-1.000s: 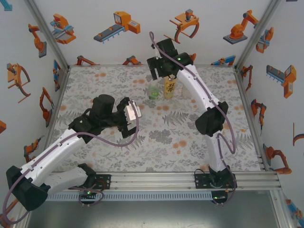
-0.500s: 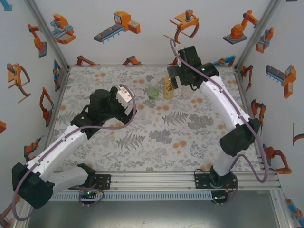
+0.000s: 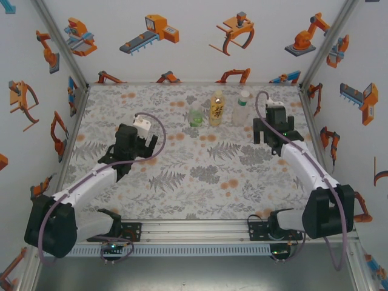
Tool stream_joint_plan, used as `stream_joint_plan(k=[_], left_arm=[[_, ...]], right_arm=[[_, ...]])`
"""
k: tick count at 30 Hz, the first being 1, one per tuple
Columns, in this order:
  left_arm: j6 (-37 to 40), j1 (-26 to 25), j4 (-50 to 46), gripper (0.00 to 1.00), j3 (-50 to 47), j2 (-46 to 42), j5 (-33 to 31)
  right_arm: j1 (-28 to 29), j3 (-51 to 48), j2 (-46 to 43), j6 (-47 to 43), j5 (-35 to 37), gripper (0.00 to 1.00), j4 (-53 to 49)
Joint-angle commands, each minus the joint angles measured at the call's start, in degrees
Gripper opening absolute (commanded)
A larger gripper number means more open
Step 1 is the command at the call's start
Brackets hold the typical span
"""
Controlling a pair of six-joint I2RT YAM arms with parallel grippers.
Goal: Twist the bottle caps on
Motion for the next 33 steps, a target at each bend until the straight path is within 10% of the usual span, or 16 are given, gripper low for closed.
stream_joint_plan(k=[1,9,26,33], left_arm=[[-2.5,3.3,9.1,0.97,-3.5,0.0,-2.6],[-4.1,12.7,24.2,0.97,-11.5,2.9,4.0],[-11.7,26.8,47.1,0.97,-13.7,21.6,28.7],[-11.2,26.3,44.3,0.97,-12.6,21.4,27.7]], right_arm=[[-3.9,-10.1,-2.1,0.5,-0.4,0.99,18.3],[-9.4,-28.3,1.4,-0.4,-2.4,0.99,51.1],[-10.8,-31.6,13.2,2.4,-9.0,0.99,70.4],[-10.8,-31.2,13.3,2.6,-8.1,0.99,69.4]])
